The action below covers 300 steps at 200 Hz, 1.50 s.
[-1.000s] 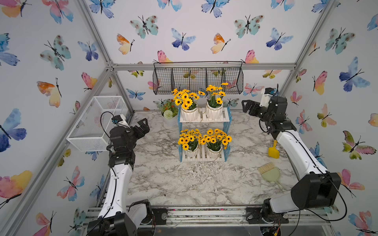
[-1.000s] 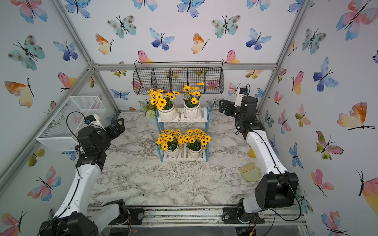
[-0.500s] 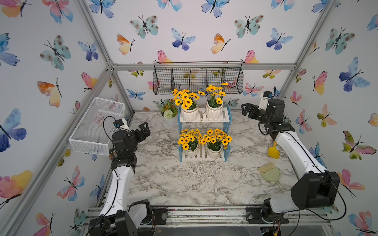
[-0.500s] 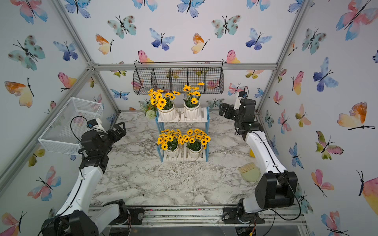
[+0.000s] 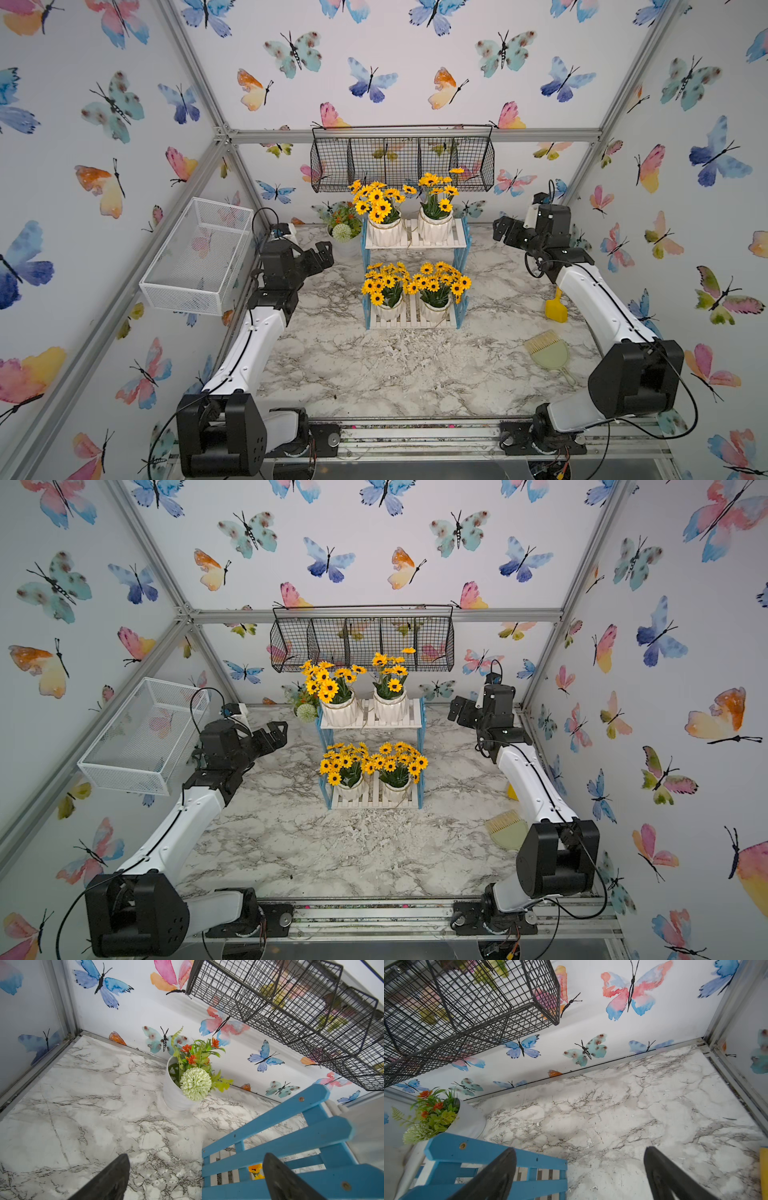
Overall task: Take the sunflower pots off the shelves
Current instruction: Move the shelf to the center of the board.
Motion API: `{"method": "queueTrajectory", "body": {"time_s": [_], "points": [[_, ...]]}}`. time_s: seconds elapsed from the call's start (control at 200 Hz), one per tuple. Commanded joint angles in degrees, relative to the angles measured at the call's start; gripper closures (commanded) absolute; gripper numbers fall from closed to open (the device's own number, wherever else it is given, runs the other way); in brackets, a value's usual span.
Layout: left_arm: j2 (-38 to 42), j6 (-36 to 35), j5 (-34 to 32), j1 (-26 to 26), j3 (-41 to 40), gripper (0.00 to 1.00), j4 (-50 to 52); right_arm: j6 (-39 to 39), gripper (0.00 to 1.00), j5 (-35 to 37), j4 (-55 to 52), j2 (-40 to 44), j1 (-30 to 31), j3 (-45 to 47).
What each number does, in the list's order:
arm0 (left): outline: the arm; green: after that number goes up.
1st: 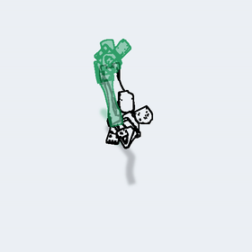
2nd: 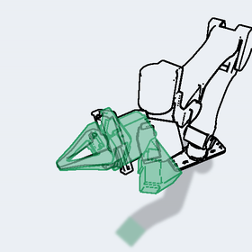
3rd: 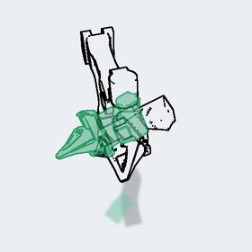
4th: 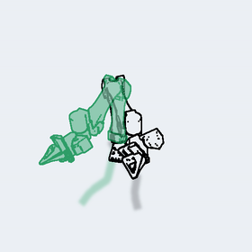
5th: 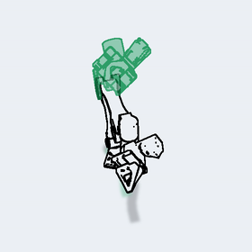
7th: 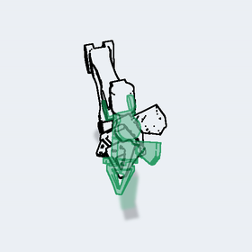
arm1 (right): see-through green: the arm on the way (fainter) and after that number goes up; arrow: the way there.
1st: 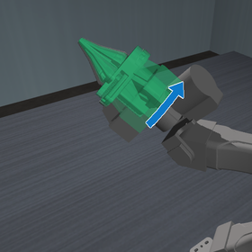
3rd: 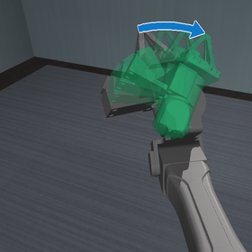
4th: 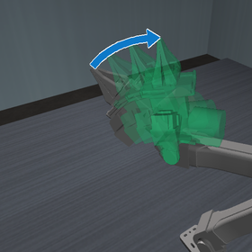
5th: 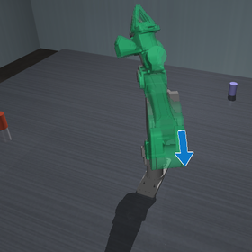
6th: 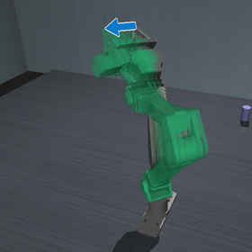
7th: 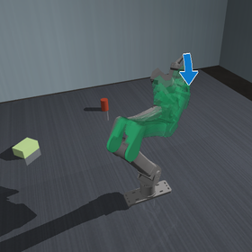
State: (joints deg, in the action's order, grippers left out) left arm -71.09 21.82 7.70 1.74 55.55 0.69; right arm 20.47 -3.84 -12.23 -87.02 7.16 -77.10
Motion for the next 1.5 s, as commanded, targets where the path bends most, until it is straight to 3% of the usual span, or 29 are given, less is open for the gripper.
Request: {"method": "queueTrajectory", "body": {"time_s": [0.0,0.355,0.495,0.746,1.141,1.496], "points": [[-0.4,-1.3,-0.8,0.6,3.6,0.02,4.0,-0.8,0.02,0.6,-1.7,-0.3,-0.2,-1.4],[-6.4,-4.0,2.0,1.0,29.6,0.05,28.5,-1.4,0.02,-5.3,-4.5,-4.4,-0.2,-4.2],[-9.7,-6.3,6.8,1.1,39.0,0.11,37.5,-1.8,0.02,-7.0,-4.7,-4.9,-0.2,-4.7],[-15.5,-9.6,6.7,6.0,51.9,0.17,48.8,-2.6,0.02,-9.2,-5.3,-5.8,-0.2,-5.0],[-19.6,-8.8,9.0,8.8,60.3,0.18,51.4,-3.8,0.02,-13.9,-6.2,-11.6,-0.2,-9.0],[-22.5,-8.7,11.3,9.6,61.7,0.19,51.4,-4.6,0.02,-18.0,-6.4,-9.4,-0.1,-6.1]]}}
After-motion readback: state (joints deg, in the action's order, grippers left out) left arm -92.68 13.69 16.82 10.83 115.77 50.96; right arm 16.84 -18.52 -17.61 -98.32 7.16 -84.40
